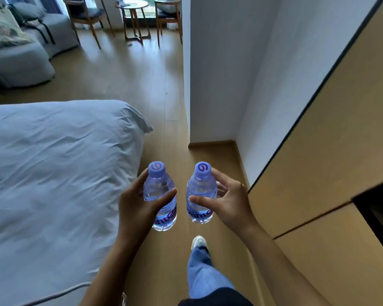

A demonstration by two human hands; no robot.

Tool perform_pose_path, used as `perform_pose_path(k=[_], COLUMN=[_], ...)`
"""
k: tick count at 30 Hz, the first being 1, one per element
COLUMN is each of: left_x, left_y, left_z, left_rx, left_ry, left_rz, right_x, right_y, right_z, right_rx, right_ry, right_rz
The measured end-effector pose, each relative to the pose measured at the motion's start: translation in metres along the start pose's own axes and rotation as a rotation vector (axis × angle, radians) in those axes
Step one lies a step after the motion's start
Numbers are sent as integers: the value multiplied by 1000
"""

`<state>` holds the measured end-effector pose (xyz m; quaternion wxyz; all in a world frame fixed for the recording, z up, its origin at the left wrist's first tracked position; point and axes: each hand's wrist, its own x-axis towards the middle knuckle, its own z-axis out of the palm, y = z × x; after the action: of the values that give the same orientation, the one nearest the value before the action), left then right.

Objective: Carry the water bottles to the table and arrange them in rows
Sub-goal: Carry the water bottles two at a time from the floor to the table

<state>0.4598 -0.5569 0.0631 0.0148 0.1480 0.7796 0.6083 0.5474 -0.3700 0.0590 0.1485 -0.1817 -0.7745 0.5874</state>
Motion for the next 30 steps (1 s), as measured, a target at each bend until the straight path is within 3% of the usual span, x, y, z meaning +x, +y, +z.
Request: perform_pose_path(k=[11, 30], left_x=[241, 711], left_y=[-19, -109], left_z=[50, 21], left_rx=[-49, 70], left_ry=[99, 21], left_rz=[-81, 10], right_x=[283, 729], right_y=[-22, -38], right_z=[12, 167], right_rx=[-59, -46], right_ry=[-133, -109], right_rz=[-90, -12])
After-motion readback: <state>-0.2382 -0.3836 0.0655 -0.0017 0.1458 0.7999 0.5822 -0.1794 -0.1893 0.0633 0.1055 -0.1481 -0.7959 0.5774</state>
